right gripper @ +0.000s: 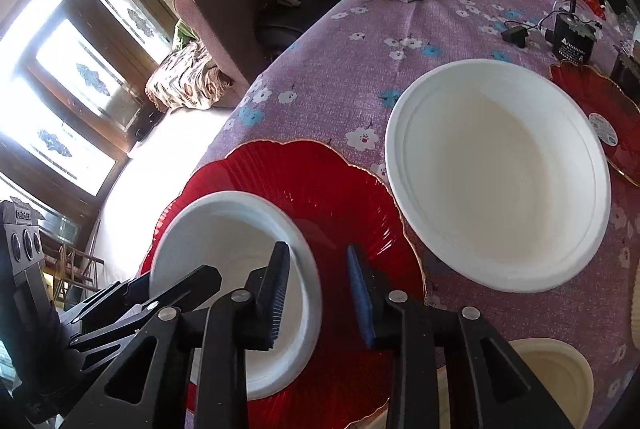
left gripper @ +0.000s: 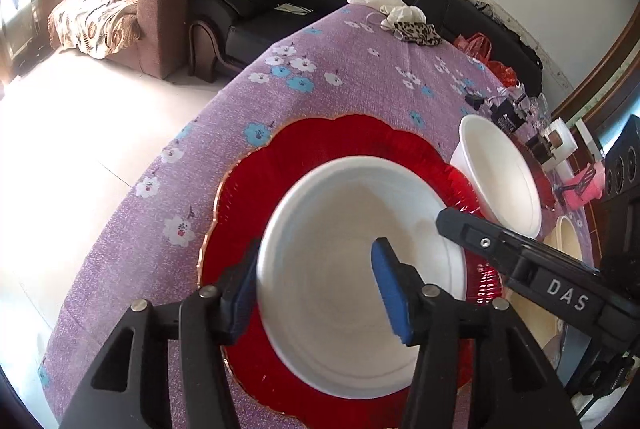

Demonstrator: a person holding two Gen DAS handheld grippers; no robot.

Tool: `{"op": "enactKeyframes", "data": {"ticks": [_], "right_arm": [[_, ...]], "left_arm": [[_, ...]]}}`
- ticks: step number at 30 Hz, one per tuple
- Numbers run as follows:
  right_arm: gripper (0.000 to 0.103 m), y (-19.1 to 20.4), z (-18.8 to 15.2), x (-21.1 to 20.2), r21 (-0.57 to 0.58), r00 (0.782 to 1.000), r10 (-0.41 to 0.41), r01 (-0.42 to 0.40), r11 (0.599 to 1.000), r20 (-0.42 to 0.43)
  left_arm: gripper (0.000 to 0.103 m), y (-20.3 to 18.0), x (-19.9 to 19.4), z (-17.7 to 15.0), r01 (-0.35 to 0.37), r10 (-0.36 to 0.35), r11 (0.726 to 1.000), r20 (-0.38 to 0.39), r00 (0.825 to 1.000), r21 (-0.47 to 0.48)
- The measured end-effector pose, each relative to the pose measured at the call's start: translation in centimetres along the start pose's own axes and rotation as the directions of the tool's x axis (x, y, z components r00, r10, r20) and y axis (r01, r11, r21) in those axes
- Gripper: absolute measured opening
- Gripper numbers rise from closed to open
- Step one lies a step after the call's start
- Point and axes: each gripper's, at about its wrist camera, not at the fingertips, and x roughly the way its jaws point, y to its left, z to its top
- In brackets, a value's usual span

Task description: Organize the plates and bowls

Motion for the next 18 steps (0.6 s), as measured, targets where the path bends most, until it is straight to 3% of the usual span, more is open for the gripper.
{"op": "enactKeyframes", "data": {"ticks": [9, 14, 18], "right_arm": [[0.041, 0.0, -1.5, -7.8, -0.049, 0.983, 0.003, 0.006, 0.999, 0.183], [0.066, -2.1, -4.8, -13.8, -0.061, 0.943, -0.06, 0.085, 0.995, 0.328], [0.075, -5.6, -7.2, -16.8, -0.009, 0.917, -0.125, 0.139, 0.99, 0.378]], "left_arm": [[0.058, 0.2, -4.4, -0.8, 0.01, -0.008, 1.0, 0.091, 0.996, -0.026], [0.073, -1.4, -8.3, -2.5, 0.002, -0.003, 1.0, 0.2, 0.98, 0.001], [0.078, -3.4, -10.2, -4.3, 0.012, -0.022, 0.999, 0.249, 0.968, 0.041]]}}
